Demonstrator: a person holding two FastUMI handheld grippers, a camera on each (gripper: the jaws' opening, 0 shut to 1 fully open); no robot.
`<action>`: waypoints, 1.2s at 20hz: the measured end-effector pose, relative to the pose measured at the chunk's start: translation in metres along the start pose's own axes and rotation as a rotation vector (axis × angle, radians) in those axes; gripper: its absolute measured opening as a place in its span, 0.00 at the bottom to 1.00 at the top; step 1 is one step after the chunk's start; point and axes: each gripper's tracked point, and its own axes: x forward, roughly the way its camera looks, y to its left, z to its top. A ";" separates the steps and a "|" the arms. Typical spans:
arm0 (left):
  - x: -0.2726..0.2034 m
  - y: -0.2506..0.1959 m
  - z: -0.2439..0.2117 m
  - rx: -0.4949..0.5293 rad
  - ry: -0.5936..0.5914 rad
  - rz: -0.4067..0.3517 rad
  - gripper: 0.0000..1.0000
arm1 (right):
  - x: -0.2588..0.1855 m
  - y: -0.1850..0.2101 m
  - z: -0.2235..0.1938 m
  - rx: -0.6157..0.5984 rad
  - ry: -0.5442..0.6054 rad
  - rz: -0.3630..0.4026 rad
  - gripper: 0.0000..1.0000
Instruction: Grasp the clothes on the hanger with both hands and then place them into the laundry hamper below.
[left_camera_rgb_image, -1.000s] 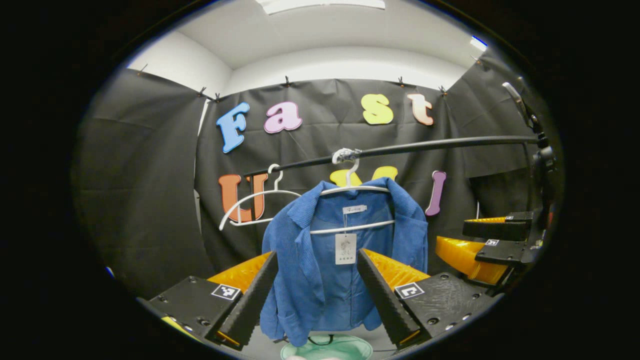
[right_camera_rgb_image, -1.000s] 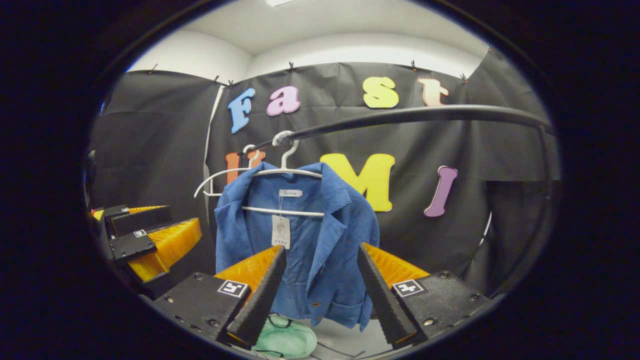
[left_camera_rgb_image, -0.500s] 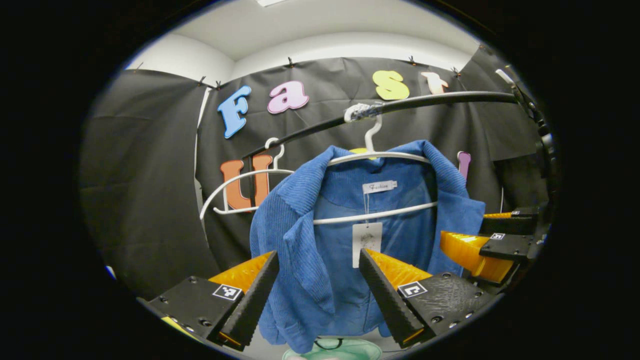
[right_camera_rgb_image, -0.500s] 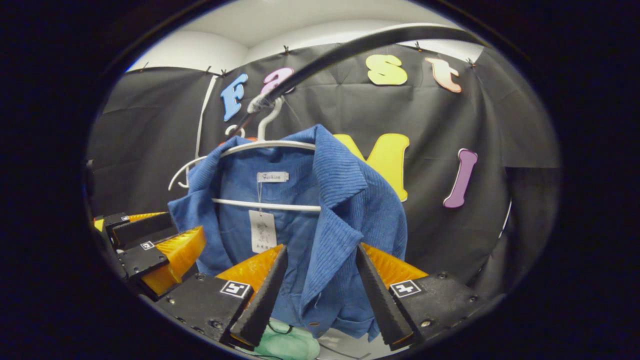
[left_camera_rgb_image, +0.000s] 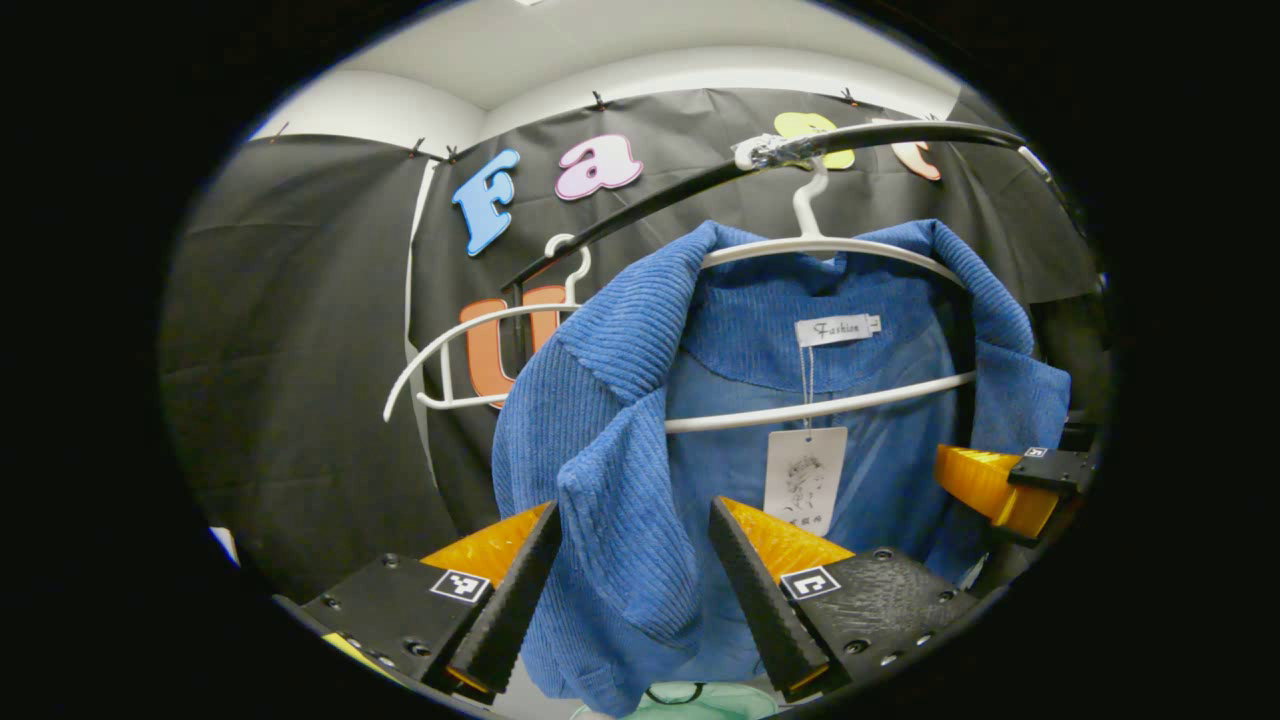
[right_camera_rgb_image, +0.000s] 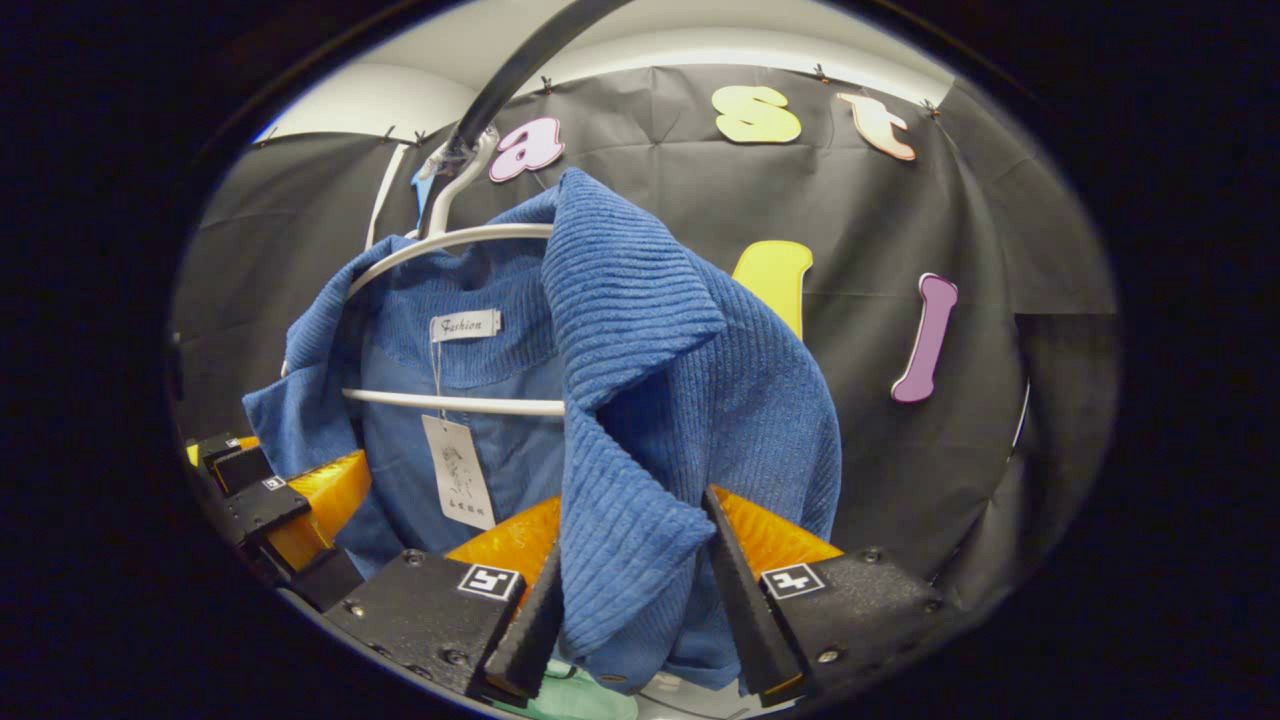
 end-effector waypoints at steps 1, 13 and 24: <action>0.002 0.002 -0.002 -0.007 0.005 0.010 0.80 | 0.000 -0.001 -0.001 0.009 -0.005 0.004 0.69; 0.013 0.004 -0.003 -0.045 0.023 -0.046 0.05 | 0.001 -0.007 0.000 0.155 -0.003 0.164 0.07; 0.008 0.020 0.030 -0.136 -0.046 -0.079 0.05 | -0.032 0.002 0.021 0.268 -0.077 0.420 0.07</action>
